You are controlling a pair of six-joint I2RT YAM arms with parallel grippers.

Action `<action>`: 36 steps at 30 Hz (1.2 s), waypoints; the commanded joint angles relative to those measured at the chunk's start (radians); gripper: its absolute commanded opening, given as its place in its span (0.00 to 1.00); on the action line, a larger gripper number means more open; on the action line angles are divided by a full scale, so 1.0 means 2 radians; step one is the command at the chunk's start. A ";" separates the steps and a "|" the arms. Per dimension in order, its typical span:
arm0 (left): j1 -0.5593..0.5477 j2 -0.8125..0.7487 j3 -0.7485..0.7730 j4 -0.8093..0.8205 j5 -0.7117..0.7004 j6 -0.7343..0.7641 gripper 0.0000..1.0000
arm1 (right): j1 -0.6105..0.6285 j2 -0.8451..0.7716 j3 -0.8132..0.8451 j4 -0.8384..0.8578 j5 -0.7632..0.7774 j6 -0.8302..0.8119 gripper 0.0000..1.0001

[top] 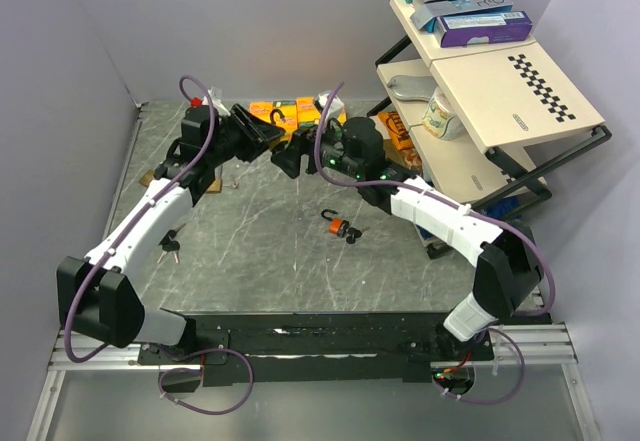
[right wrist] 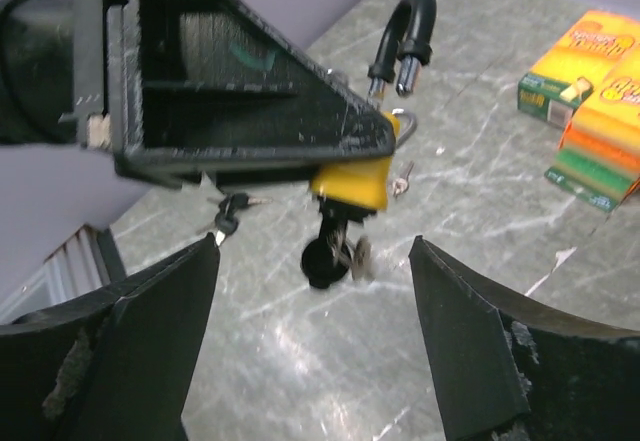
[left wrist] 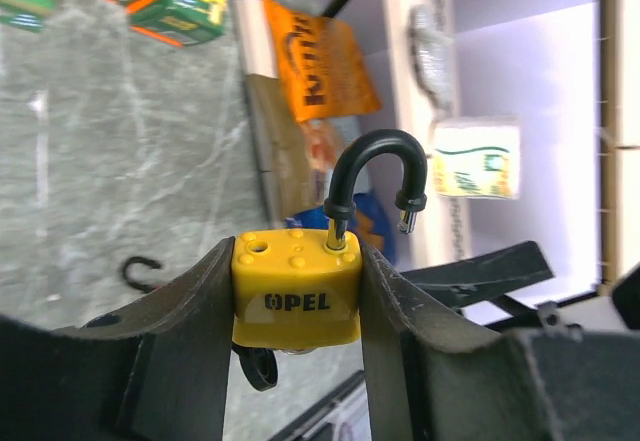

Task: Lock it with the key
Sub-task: Lock the lock.

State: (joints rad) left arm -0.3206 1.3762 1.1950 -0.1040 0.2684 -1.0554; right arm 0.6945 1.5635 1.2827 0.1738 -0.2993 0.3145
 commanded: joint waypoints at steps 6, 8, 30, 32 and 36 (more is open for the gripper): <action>-0.018 -0.033 -0.007 0.089 0.018 -0.069 0.01 | 0.009 0.033 0.046 0.043 0.069 0.002 0.68; -0.020 -0.036 -0.010 0.095 0.020 -0.071 0.01 | 0.009 0.035 0.046 0.046 0.070 0.001 0.55; 0.123 -0.072 0.011 -0.018 0.281 0.193 0.79 | -0.033 -0.070 -0.022 0.021 -0.118 -0.152 0.00; 0.133 -0.068 0.030 -0.088 0.317 0.253 0.79 | -0.030 -0.101 -0.054 0.005 -0.120 -0.292 0.00; 0.137 -0.039 0.078 -0.173 0.413 0.304 0.82 | -0.004 -0.137 -0.104 -0.007 -0.070 -0.501 0.00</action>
State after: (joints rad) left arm -0.0463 1.2686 1.2503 -0.2348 0.8150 -0.6601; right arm 0.6411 1.4132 1.1194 0.1162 -0.4393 -0.2024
